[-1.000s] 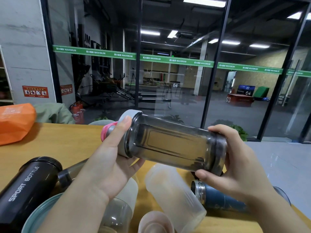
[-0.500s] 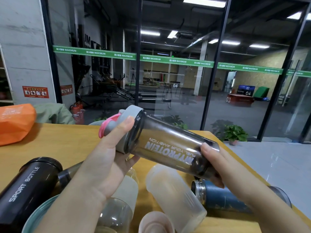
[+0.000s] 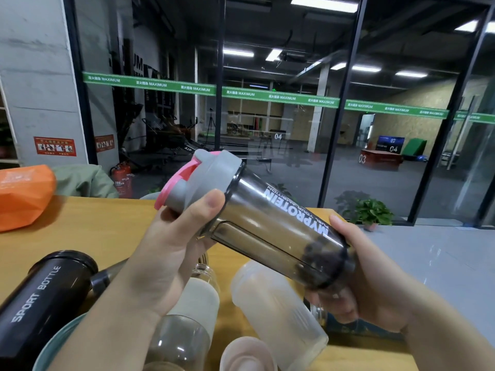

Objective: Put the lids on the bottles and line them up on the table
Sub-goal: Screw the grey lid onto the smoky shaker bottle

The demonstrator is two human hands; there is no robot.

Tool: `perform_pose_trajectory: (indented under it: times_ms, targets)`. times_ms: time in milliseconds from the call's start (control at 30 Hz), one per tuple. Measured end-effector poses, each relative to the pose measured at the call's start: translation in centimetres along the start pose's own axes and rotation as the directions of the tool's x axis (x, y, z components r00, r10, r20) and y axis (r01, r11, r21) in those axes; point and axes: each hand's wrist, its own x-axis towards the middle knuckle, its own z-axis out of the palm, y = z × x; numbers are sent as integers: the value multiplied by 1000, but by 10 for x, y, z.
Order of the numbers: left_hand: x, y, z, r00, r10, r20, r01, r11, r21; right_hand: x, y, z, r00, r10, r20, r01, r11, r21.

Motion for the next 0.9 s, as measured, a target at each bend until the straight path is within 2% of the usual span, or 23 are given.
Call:
perform_pose_trajectory:
  times_ms: [100, 167, 267, 333, 400, 500, 667, 767, 900]
  targets:
    - [0, 1, 1, 998, 22, -59, -20, 999, 30, 6, 4, 6, 992, -73, -99, 71, 997, -31]
    - [1, 0, 3, 992, 4, -125, -3, 1000, 8, 9, 6, 10, 956, -210, -207, 193, 976, -100]
    - [3, -3, 7, 960, -73, -271, 47, 994, -100, 7, 8, 13, 796, -522, -306, 442, 847, -296]
    - [3, -3, 9, 927, -163, -336, 107, 978, -179, 3, 9, 14, 692, -668, -275, 522, 726, -448]
    - [1, 0, 11, 911, -228, -343, 162, 964, -211, -1, 11, 11, 636, -748, -191, 538, 607, -584]
    - [-1, 1, 11, 908, -258, -330, 192, 957, -219, -5, 11, 8, 599, -790, -132, 491, 493, -718]
    - [0, 1, 11, 904, -280, -322, 224, 954, -200, -6, 12, 1, 528, -845, -90, 434, 359, -827]
    - [-1, 3, 12, 917, -258, -304, 203, 958, -200, -7, 12, -1, 507, -858, -80, 425, 329, -843]
    - [-2, 2, 13, 939, -234, -252, 191, 964, -183, -10, 10, 2, 519, -850, -93, 432, 355, -829]
